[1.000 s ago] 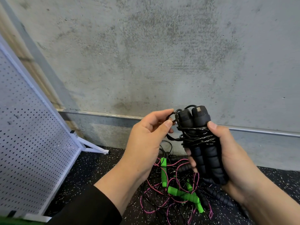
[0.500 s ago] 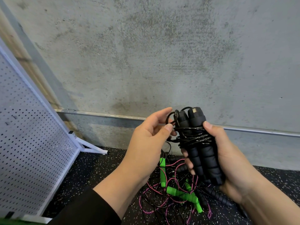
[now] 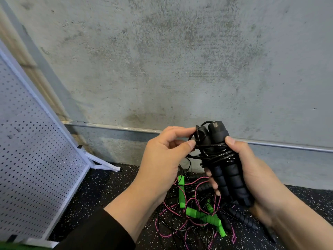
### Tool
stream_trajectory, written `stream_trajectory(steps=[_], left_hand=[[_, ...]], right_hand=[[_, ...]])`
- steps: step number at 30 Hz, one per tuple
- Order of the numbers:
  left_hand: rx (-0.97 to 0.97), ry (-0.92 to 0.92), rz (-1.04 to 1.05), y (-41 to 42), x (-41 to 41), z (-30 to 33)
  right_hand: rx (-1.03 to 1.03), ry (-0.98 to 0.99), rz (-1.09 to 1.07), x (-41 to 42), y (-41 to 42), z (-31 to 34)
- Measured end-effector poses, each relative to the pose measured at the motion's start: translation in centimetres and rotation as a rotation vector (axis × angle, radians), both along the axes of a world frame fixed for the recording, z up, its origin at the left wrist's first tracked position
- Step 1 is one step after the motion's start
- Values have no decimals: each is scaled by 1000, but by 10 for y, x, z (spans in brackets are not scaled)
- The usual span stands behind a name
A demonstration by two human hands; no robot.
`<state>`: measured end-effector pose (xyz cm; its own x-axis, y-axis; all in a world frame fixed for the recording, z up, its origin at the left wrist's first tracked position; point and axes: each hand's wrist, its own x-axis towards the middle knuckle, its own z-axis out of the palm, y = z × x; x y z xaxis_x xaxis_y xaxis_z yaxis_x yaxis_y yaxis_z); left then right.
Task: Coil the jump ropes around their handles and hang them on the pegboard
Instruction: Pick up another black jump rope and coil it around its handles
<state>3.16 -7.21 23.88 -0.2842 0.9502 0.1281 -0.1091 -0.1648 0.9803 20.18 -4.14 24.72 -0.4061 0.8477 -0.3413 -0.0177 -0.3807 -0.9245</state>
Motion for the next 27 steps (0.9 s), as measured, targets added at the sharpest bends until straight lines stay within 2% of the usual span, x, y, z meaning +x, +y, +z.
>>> stream_trajectory(steps=[3,7,12,14,20,22,27], left_hand=[[-24,37,9,0,1,0],[-1,208,21,-2,0,3],[13,596,66,0,-5,2],[17,670,86,1,-5,0],[213,854,201,1,-5,-6],[288,883,234,1,-7,-6],[315,828,118,-5,2,-6]], right_hand=[[57,-109,-25,-2,-3,5],[129,-219,-26,-3,-2,7],[163,-293,-6,-3,-2,2],[160,-307,7,-3,-3,1],[134,-319,18,-3,0,2],[153,-345,40,-5,1,0],[246,-378,79,-4,2,-2]])
